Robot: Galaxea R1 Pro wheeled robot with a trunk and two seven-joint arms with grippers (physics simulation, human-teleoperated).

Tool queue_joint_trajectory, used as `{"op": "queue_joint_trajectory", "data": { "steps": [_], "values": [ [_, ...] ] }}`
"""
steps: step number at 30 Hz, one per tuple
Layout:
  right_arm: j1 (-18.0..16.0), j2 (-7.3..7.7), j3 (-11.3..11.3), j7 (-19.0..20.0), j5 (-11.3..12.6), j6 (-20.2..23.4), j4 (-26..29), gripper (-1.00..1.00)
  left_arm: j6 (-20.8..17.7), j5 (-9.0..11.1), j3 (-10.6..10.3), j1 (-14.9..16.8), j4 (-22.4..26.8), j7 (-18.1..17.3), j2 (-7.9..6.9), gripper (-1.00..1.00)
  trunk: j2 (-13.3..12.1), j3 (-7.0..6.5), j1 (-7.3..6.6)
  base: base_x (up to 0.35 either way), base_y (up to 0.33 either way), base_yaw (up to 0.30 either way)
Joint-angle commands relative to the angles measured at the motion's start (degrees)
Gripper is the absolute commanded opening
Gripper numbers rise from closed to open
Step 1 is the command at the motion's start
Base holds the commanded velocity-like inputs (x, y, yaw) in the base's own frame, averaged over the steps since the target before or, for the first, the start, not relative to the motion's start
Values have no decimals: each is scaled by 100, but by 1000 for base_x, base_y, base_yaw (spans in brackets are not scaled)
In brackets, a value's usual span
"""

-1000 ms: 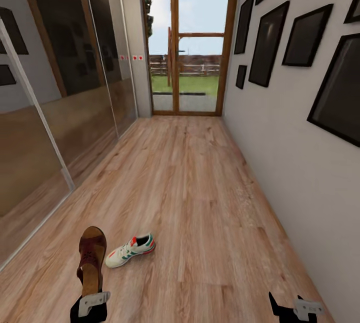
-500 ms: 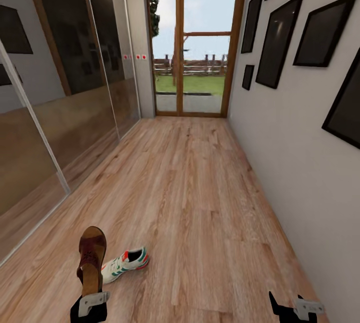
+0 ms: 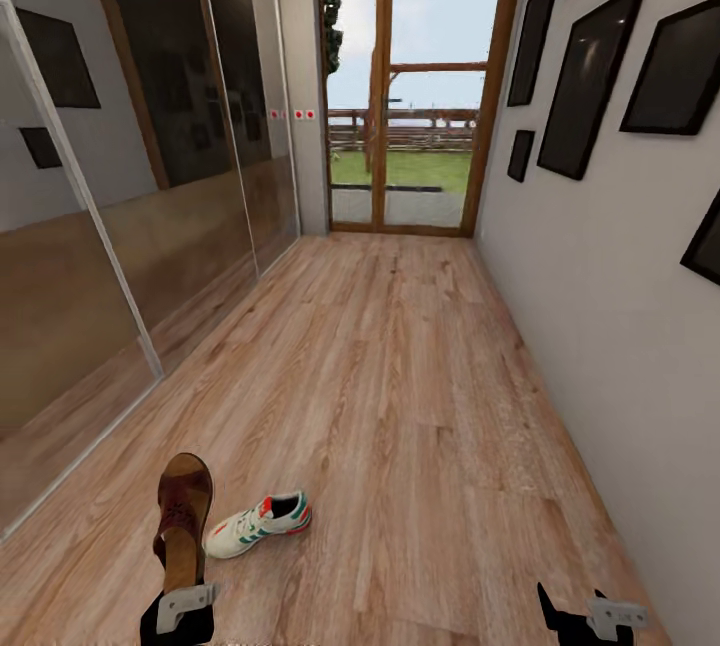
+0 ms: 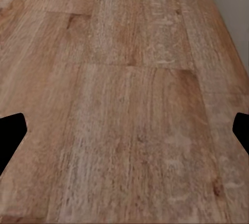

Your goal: Pick up the two gym shoes and the two sandals from the corridor floor and place them onto the hallstand (shoe rack) in the corridor, making sure they are on the rack and not on the floor. Arrange them so the two gym shoes are next to each other and the two sandals are next to each other.

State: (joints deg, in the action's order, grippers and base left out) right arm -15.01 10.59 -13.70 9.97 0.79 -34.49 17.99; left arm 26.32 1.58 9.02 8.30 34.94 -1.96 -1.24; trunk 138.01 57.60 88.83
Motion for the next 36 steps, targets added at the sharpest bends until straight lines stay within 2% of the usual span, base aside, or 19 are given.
{"op": "queue_joint_trajectory", "data": {
  "steps": [1,29,30,32,36],
  "values": [
    [-2,-3,-42,58,8,-14,-4,100,13,-5,8,4,-5,-15,1,-100,2,5,-1,0,0,273],
    [-2,-4,-45,58,8,-14,-14,100,45,12,33,-5,-36,-9,-13,-100,2,5,-1,0,0,278],
    [-2,-4,-45,58,8,-14,-15,100,182,26,43,-61,-38,-8,-22,-100,2,5,-1,0,0,278],
    [-2,-4,-41,58,8,-14,-15,100,707,38,47,-220,-40,-9,-26,-100,2,5,-1,0,0,278],
    [-2,-4,-44,58,8,-14,-20,100,1178,41,46,-311,-40,-14,-18,-100,2,5,-1,0,0,278]
  ]
}}
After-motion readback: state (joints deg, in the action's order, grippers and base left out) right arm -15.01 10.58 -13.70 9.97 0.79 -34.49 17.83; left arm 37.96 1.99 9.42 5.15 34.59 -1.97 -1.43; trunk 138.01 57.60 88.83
